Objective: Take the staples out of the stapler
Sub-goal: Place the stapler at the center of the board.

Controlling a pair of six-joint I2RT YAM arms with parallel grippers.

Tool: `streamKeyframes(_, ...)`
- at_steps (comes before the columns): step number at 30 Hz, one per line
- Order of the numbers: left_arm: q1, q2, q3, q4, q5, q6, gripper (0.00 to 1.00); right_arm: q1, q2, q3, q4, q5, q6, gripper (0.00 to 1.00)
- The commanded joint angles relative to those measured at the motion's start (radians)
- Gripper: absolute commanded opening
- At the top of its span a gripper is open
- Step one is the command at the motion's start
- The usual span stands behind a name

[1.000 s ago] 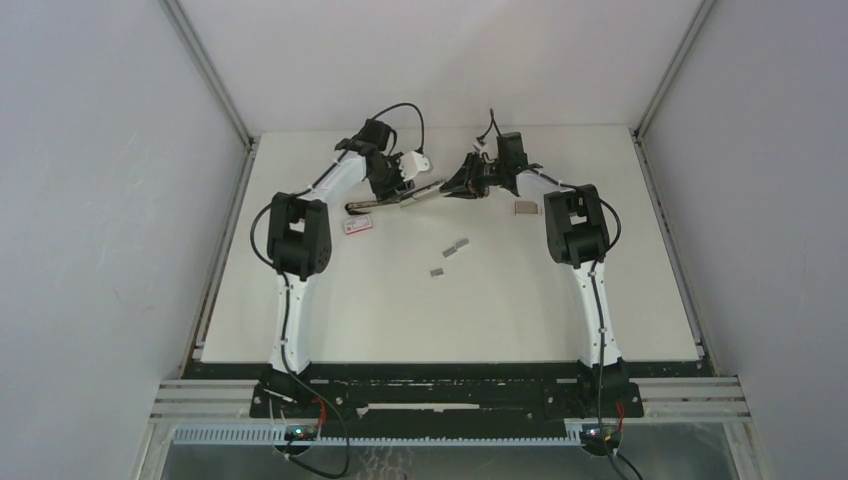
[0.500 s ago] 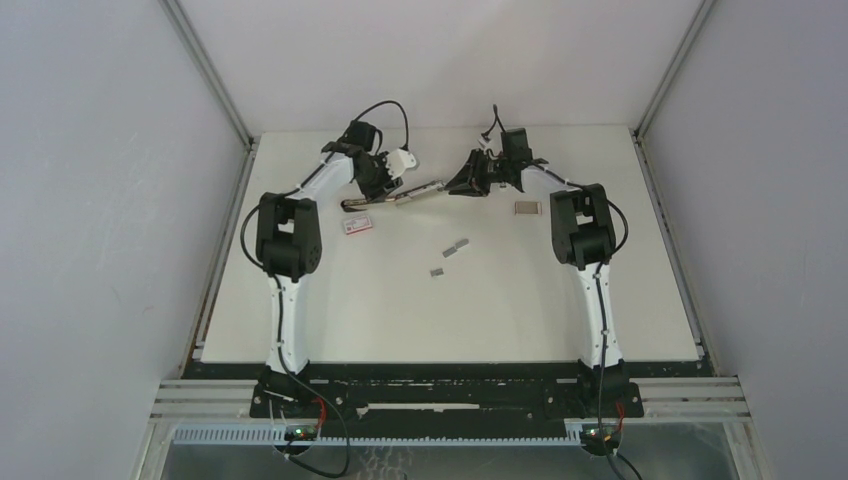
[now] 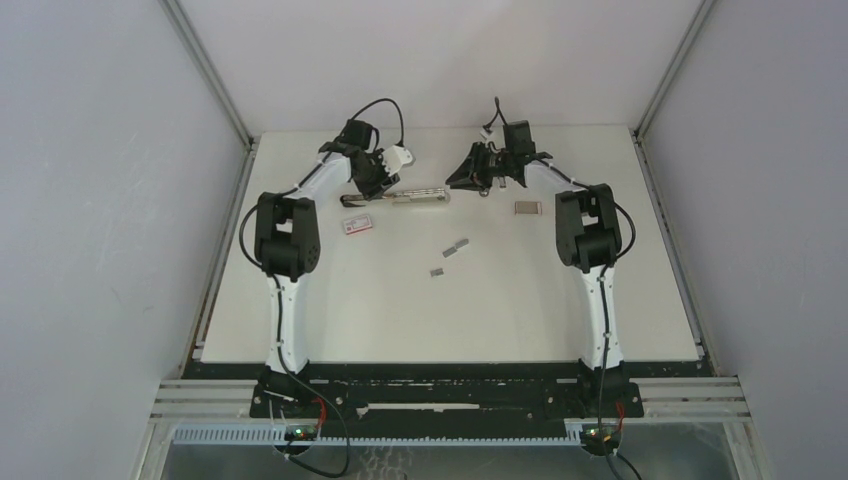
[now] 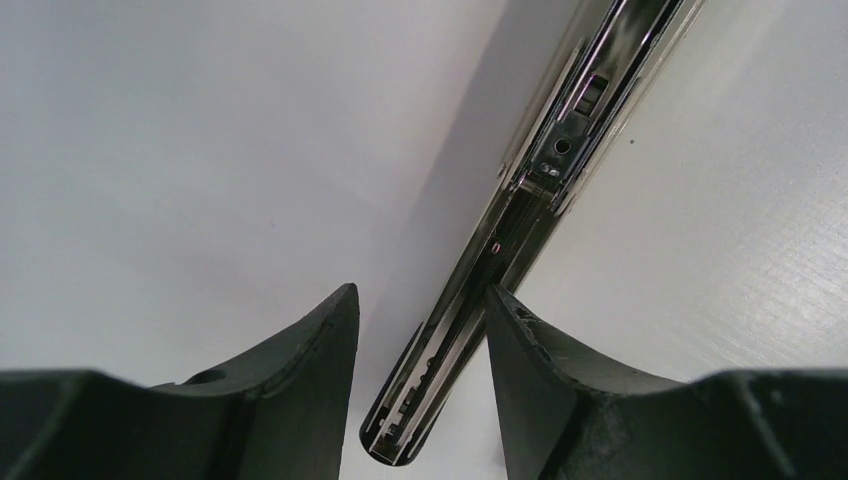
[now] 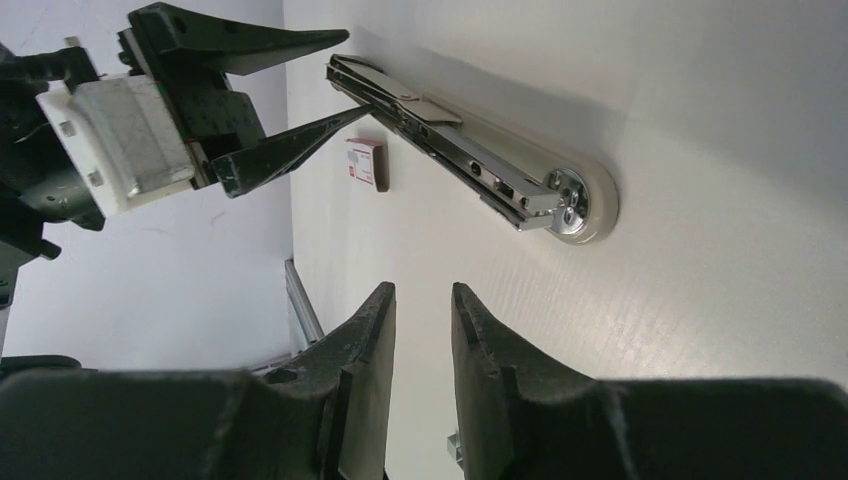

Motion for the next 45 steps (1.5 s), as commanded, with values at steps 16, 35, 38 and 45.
streamKeyframes(16, -0.043, -0.147, -0.098, 0.092, -0.020, -0.055, 0.76, -0.011, -0.238, -0.018, -0.093, -0.007, -0.180, 0.28)
streamKeyframes(35, -0.139, -0.014, -0.064, 0.204, -0.260, 0.003, 0.78, -0.163, -0.651, -0.301, -0.209, 0.007, -0.413, 0.30)
streamKeyframes(38, -0.141, 0.000, -0.052, 0.201, -0.264, 0.007, 0.73, -0.205, -0.703, -0.343, -0.184, -0.006, -0.405, 0.30)
streamKeyframes(45, -0.146, 0.061, 0.037, 0.189, -0.281, -0.021, 0.57, -0.258, -0.752, -0.417, -0.115, -0.038, -0.371, 0.30)
